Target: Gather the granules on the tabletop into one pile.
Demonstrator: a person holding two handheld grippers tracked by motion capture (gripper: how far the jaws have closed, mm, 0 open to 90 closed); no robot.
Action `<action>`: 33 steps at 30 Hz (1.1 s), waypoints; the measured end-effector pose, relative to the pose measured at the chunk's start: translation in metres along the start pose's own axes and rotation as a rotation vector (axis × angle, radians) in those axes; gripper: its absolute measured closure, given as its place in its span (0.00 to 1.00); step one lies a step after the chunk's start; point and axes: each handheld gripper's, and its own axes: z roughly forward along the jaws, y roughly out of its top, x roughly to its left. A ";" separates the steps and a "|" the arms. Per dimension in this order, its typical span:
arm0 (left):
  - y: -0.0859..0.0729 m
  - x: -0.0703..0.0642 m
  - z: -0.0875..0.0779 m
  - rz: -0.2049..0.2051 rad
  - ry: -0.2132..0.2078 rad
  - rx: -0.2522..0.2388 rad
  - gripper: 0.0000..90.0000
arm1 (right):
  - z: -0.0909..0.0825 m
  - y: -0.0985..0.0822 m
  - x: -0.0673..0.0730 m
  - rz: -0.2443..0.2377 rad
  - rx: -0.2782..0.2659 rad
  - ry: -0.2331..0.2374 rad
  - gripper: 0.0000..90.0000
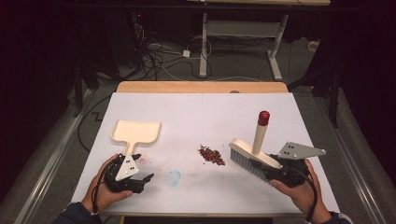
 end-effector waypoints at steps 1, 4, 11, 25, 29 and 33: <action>0.000 0.000 0.000 0.001 0.000 0.001 0.23 | -0.002 -0.002 -0.001 -0.012 0.015 0.008 0.75; 0.000 0.000 0.000 0.001 -0.002 0.002 0.23 | -0.007 -0.010 -0.004 -0.014 0.057 0.040 0.75; 0.000 0.000 0.002 0.001 -0.005 0.006 0.23 | -0.004 -0.019 -0.013 0.015 0.135 0.062 0.75; 0.001 -0.003 0.007 0.016 -0.022 0.036 0.23 | 0.020 -0.019 -0.076 0.152 0.208 0.072 0.67; 0.001 -0.004 0.009 0.010 -0.036 0.046 0.23 | 0.030 -0.016 -0.104 0.145 0.246 0.063 0.57; 0.000 -0.004 0.010 0.013 -0.041 0.056 0.23 | 0.035 -0.013 -0.132 0.160 0.247 0.042 0.54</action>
